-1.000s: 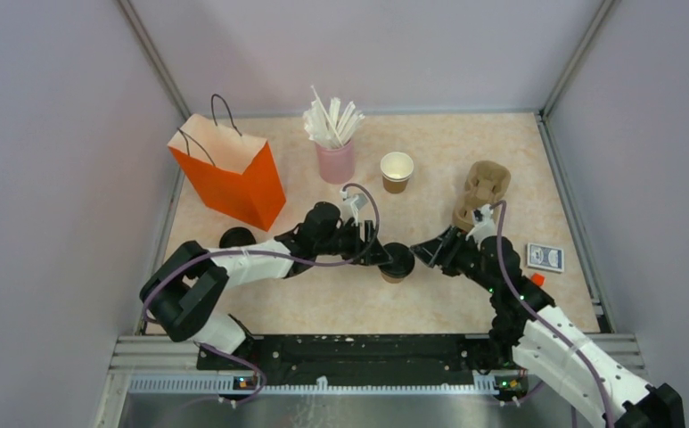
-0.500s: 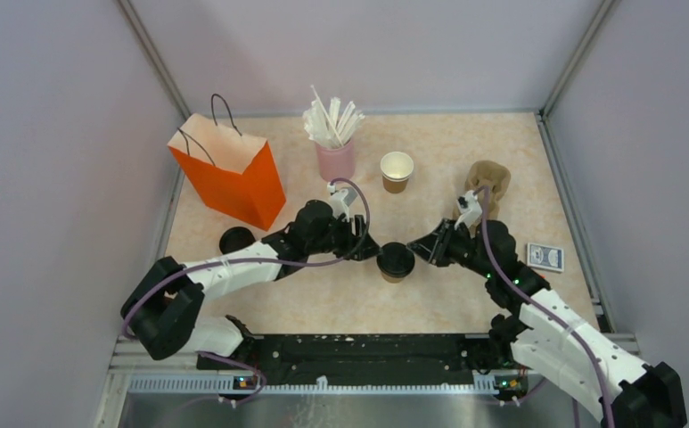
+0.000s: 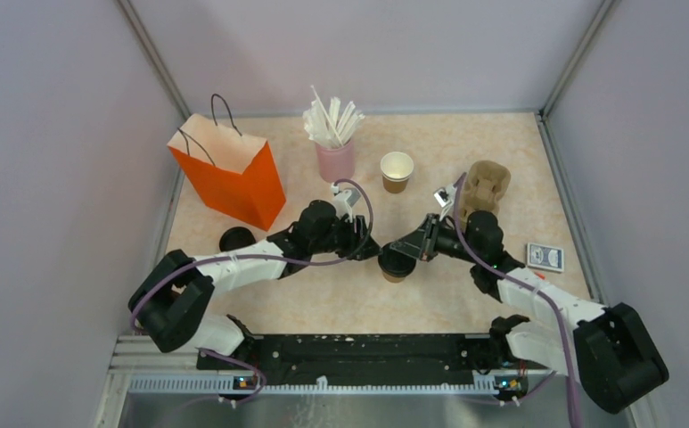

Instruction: Pack the takeout coffee

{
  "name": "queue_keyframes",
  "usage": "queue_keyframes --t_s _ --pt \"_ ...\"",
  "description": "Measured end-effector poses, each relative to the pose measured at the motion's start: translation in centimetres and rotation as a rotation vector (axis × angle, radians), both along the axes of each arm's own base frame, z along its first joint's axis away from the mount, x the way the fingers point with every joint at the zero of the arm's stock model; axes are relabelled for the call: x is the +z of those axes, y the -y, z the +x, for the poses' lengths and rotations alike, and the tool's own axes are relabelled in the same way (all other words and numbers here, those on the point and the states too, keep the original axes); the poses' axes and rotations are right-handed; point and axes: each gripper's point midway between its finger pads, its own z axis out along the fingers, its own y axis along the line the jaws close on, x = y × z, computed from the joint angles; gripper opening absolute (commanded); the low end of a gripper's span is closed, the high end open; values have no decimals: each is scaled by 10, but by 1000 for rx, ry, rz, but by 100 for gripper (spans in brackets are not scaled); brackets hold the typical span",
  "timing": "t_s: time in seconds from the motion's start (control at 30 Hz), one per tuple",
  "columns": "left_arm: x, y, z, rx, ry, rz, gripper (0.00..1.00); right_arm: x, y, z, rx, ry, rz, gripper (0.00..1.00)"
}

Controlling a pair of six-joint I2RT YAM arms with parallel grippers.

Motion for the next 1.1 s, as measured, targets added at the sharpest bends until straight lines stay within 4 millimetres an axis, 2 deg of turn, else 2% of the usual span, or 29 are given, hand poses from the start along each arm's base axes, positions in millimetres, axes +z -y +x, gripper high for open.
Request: queue_keyframes --t_s 0.17,0.37,0.53,0.97,1.03,1.1 --pt "0 0 0 -1 2 -2 49 -3 -9 -5 83 -3 64 5" --pt "0 0 0 0 3 -3 48 -34 -7 -18 114 -101 85 2" --pt "-1 1 1 1 8 -9 45 -35 -1 -11 88 -110 122 2" --pt "-4 6 9 28 24 -88 40 -42 6 -9 61 -94 182 0" --pt "-4 6 9 29 26 -93 42 -41 7 -9 57 -85 192 0" --pt "-3 6 9 30 28 -91 49 -38 8 -9 53 -85 203 0"
